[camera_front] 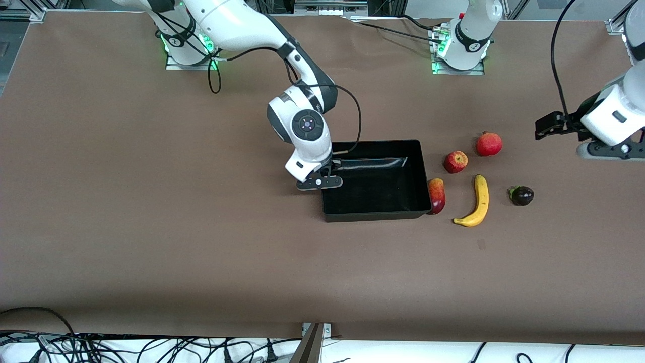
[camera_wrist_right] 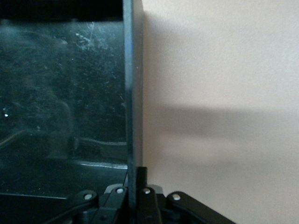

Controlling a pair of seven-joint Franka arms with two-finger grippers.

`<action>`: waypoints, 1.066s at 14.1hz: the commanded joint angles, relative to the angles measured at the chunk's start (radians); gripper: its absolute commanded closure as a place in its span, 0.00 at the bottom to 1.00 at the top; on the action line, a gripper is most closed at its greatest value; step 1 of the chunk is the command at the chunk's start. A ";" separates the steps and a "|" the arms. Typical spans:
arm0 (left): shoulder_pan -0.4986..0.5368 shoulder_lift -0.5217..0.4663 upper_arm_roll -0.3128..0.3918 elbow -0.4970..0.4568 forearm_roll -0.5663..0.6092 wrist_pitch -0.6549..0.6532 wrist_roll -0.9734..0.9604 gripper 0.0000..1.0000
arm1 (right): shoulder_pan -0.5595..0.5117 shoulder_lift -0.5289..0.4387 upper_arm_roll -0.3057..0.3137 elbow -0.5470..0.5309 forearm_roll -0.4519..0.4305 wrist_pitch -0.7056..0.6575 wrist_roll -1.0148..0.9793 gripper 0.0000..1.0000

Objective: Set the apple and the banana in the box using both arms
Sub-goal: 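Release the box and raise the right gripper while the left gripper approaches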

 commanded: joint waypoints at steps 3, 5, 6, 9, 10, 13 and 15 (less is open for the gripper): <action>-0.020 0.018 -0.003 0.007 0.014 -0.013 0.009 0.00 | 0.012 0.021 -0.012 0.035 0.027 0.018 0.048 0.01; -0.020 0.015 -0.003 0.010 0.018 -0.026 0.009 0.00 | 0.004 -0.002 -0.016 0.038 0.024 0.000 0.039 0.00; -0.022 0.012 -0.006 0.012 0.018 -0.026 0.009 0.00 | -0.001 -0.019 -0.024 0.038 0.017 -0.020 0.036 0.00; -0.022 0.011 -0.008 0.015 0.018 -0.040 0.029 0.00 | -0.016 -0.104 -0.094 0.055 0.014 -0.130 0.018 0.00; -0.019 0.009 -0.006 0.021 0.017 -0.040 0.029 0.00 | -0.024 -0.140 -0.130 0.055 0.016 -0.171 -0.028 0.00; -0.020 0.012 -0.006 0.024 0.017 -0.032 0.029 0.00 | -0.088 -0.268 -0.187 0.052 0.033 -0.308 -0.134 0.00; -0.020 0.014 -0.006 0.030 0.017 -0.029 0.029 0.00 | -0.160 -0.364 -0.188 0.041 0.051 -0.418 -0.230 0.00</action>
